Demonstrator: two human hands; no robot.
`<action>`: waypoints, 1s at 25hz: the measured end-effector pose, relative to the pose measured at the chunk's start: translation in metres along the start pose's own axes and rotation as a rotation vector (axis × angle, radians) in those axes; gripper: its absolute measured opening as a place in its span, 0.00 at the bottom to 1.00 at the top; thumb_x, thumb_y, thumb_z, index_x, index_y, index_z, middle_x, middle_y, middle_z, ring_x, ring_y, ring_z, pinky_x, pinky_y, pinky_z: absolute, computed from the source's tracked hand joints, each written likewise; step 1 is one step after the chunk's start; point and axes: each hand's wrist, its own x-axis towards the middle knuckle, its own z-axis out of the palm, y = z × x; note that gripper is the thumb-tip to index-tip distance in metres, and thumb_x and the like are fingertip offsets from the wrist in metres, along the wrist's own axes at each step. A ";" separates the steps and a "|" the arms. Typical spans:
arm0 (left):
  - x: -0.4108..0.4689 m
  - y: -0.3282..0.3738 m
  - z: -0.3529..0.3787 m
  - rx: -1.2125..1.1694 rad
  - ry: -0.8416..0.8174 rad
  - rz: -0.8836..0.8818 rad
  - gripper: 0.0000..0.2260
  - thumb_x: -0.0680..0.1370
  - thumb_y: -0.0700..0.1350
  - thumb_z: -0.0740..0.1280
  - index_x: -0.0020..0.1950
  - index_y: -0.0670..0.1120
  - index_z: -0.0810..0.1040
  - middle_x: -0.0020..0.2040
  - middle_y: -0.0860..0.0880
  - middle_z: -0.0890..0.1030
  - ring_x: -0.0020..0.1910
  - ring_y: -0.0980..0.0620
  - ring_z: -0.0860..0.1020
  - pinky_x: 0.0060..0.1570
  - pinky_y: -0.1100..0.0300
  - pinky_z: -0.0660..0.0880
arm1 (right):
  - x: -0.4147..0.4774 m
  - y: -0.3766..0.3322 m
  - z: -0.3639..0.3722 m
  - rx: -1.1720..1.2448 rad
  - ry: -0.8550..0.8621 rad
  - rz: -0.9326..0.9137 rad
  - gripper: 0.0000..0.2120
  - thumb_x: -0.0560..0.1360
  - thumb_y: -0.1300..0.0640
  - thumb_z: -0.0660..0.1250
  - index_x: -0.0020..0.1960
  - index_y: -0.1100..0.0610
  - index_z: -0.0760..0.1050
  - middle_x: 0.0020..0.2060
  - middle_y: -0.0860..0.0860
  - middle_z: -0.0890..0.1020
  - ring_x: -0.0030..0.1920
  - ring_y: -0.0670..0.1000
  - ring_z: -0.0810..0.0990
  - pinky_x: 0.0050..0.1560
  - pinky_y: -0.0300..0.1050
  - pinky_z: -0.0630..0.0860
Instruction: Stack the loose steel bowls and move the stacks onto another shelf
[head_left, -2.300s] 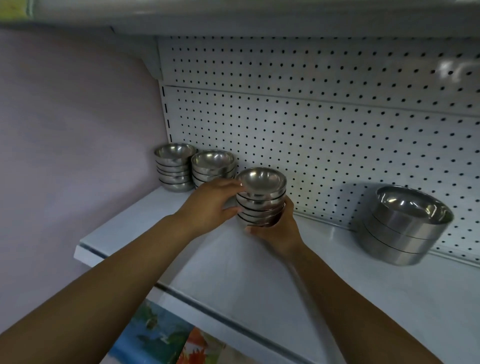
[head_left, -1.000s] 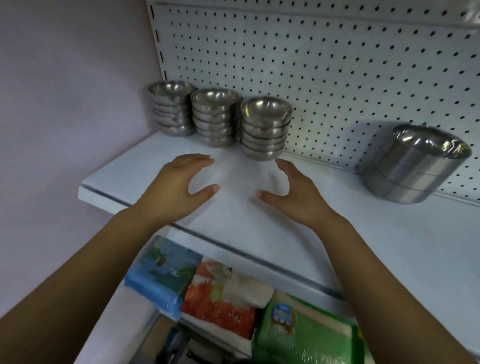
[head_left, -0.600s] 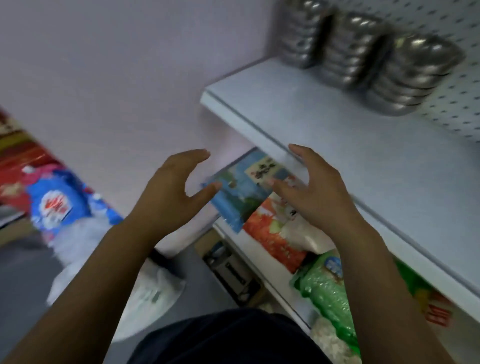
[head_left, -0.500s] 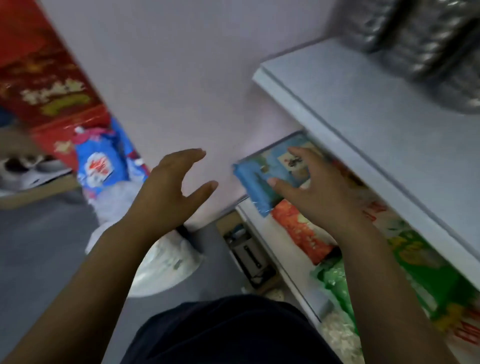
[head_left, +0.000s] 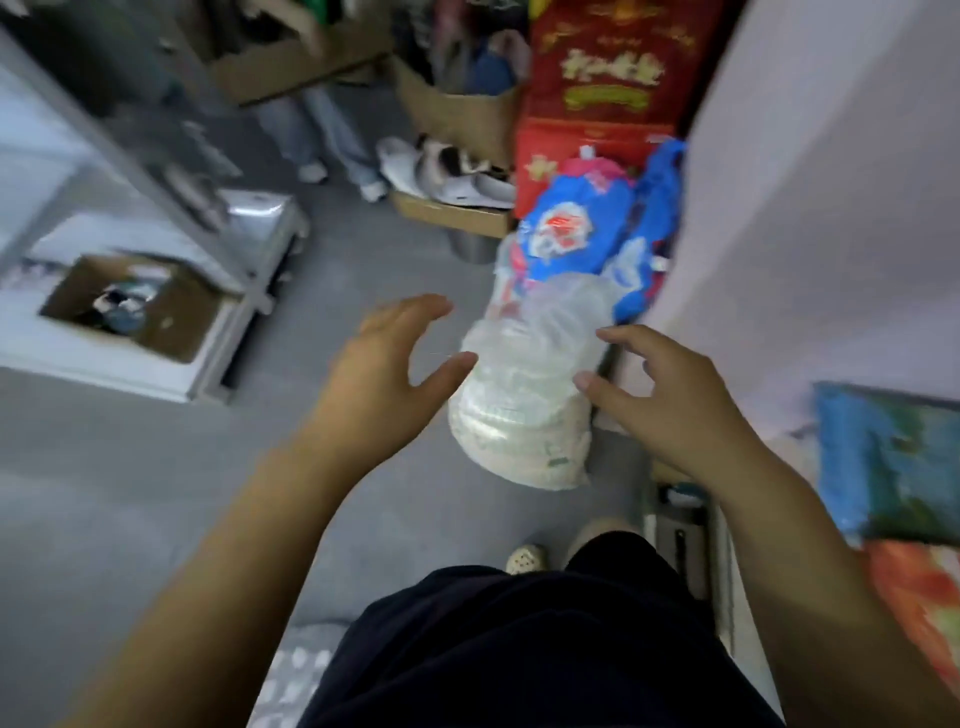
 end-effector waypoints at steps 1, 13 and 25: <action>-0.007 -0.014 -0.015 0.010 0.055 -0.045 0.23 0.79 0.54 0.71 0.72 0.48 0.75 0.70 0.52 0.77 0.70 0.51 0.73 0.69 0.60 0.67 | 0.012 -0.019 0.015 -0.021 -0.053 -0.055 0.24 0.75 0.46 0.75 0.70 0.48 0.77 0.63 0.41 0.78 0.67 0.46 0.75 0.69 0.42 0.70; -0.072 -0.162 -0.114 -0.028 0.472 -0.581 0.23 0.80 0.56 0.68 0.74 0.51 0.73 0.71 0.55 0.75 0.71 0.55 0.70 0.68 0.61 0.66 | 0.135 -0.205 0.212 -0.187 -0.615 -0.554 0.24 0.78 0.45 0.72 0.72 0.49 0.75 0.69 0.42 0.77 0.66 0.41 0.74 0.55 0.24 0.65; -0.065 -0.334 -0.201 -0.037 0.690 -0.994 0.23 0.80 0.55 0.69 0.73 0.50 0.73 0.71 0.53 0.75 0.72 0.52 0.70 0.70 0.56 0.68 | 0.239 -0.396 0.445 -0.274 -0.983 -0.858 0.28 0.77 0.45 0.74 0.74 0.49 0.72 0.70 0.45 0.77 0.71 0.44 0.73 0.65 0.34 0.65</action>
